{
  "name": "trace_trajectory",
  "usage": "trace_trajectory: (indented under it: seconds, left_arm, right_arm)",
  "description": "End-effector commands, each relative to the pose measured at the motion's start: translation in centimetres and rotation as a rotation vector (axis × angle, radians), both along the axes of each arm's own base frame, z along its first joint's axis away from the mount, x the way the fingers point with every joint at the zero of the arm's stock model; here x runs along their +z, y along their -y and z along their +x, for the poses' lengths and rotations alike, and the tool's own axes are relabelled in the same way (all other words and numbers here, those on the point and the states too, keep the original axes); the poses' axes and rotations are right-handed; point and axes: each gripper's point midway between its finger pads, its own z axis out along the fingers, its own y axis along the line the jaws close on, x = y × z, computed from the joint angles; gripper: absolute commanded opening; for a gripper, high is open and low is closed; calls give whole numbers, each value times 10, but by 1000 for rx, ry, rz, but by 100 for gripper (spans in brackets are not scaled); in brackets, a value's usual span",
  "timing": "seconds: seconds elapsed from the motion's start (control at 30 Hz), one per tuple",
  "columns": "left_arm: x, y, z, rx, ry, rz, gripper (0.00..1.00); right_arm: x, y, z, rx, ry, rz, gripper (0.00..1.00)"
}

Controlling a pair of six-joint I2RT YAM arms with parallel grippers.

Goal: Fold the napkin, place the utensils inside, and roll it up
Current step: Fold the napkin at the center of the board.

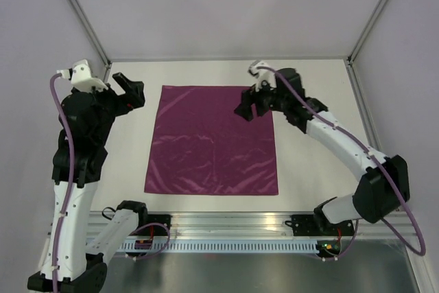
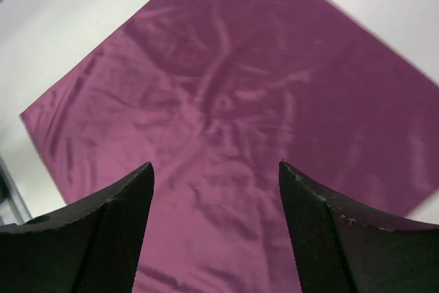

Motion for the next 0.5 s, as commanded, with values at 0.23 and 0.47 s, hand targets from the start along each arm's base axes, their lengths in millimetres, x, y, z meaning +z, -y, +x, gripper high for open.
trace_trajectory:
  seconds: [0.23,0.47]
  left_arm:
    - [59,5,-25,-23,103,-108,100]
    - [56,-10,-51,41,90,-85,100]
  right_arm:
    - [-61,-226,-110,431,72,-154,67]
    - [-114,-302,-186,619,100,-222,59]
